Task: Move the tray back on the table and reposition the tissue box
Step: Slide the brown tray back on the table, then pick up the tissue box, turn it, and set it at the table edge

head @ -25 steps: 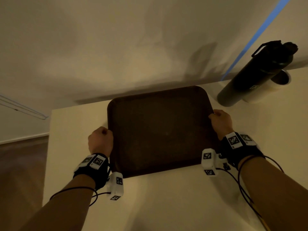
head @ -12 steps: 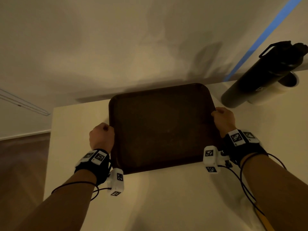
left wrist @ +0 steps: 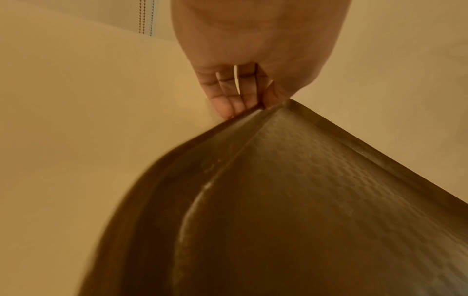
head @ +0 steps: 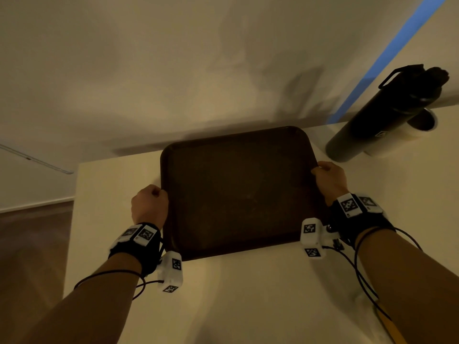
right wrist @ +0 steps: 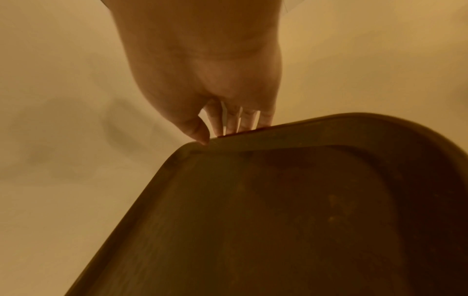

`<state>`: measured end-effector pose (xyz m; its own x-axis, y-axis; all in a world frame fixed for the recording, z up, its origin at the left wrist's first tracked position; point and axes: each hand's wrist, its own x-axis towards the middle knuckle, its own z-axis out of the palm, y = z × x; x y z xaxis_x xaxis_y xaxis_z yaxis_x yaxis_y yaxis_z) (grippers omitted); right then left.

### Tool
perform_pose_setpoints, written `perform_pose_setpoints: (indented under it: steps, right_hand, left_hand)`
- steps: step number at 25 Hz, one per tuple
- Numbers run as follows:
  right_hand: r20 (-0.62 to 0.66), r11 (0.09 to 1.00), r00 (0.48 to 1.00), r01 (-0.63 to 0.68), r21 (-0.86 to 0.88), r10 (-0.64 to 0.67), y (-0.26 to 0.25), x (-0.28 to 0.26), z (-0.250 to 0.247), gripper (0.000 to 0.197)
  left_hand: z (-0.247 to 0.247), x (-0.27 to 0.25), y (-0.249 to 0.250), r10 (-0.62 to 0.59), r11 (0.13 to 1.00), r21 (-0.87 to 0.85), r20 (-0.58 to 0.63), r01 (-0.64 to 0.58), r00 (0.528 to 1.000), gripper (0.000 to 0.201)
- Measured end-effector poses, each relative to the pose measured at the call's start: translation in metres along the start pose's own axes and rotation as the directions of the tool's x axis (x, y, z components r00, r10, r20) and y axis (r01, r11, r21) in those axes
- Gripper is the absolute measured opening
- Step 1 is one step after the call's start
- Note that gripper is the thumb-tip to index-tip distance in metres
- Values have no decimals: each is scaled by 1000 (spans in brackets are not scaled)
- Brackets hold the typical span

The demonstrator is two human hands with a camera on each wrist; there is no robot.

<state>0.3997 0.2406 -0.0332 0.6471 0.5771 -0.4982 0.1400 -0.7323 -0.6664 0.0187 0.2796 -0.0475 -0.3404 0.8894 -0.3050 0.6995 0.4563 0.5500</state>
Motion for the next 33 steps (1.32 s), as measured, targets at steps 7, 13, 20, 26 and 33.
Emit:
perform_pose_setpoints:
  steps: [7, 13, 20, 26, 33]
  right_hand:
    - [-19, 999, 1000, 20, -30, -20, -1, -1, -8, 50]
    - [-43, 993, 992, 116, 15, -115, 8, -41, -24, 46]
    - [-83, 978, 984, 164, 128, -155, 41, -105, -84, 39]
    - [-296, 972, 949, 164, 170, -108, 126, -146, -168, 29]
    - [-214, 935, 963, -80, 344, 161, 236, -178, -204, 31]
  left_hand:
    - [-1, 2, -2, -7, 1000, 23, 10, 7, 1000, 27]
    - [-2, -30, 5, 87, 996, -26, -110, -90, 990, 33]
    - [30, -142, 64, 497, 862, -218, 183, -458, 848, 10]
    - [82, -240, 87, 511, 858, -270, 542, -437, 667, 19]
    - [130, -328, 93, 369, 930, -280, 723, -240, 585, 34]
